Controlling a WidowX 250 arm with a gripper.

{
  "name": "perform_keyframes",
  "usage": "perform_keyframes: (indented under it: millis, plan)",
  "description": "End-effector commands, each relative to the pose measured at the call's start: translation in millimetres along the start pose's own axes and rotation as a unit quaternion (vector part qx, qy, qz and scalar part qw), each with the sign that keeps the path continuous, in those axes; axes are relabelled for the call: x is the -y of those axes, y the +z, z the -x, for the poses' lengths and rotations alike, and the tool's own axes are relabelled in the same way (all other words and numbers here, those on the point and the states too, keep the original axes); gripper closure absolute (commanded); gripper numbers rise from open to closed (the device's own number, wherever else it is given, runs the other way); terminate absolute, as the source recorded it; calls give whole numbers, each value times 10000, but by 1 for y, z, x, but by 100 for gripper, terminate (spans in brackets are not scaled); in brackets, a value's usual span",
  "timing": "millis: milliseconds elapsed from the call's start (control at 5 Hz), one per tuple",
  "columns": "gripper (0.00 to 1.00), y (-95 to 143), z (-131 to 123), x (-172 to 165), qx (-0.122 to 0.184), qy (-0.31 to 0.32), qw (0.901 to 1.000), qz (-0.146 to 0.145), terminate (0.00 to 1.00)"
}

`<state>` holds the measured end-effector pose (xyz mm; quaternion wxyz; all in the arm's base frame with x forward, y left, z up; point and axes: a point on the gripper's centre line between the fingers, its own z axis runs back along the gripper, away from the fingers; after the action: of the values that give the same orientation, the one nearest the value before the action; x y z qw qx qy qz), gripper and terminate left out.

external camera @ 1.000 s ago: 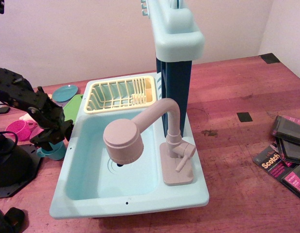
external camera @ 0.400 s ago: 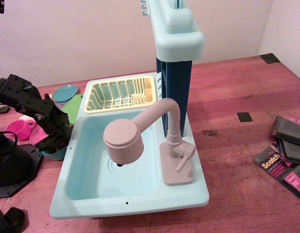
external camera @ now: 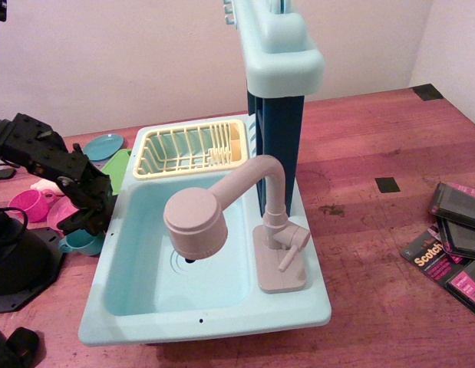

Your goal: Put cup from anywhere into sink

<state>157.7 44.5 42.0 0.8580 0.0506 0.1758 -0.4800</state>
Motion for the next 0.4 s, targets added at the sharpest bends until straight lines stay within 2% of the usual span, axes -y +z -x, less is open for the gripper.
perform_keyframes:
  millis: [0, 200]
  plan:
    - [100, 30, 24, -16, -99, 108, 9994, -298, 0]
    - [100, 44, 38, -19, -181, 79, 9991, -382, 0]
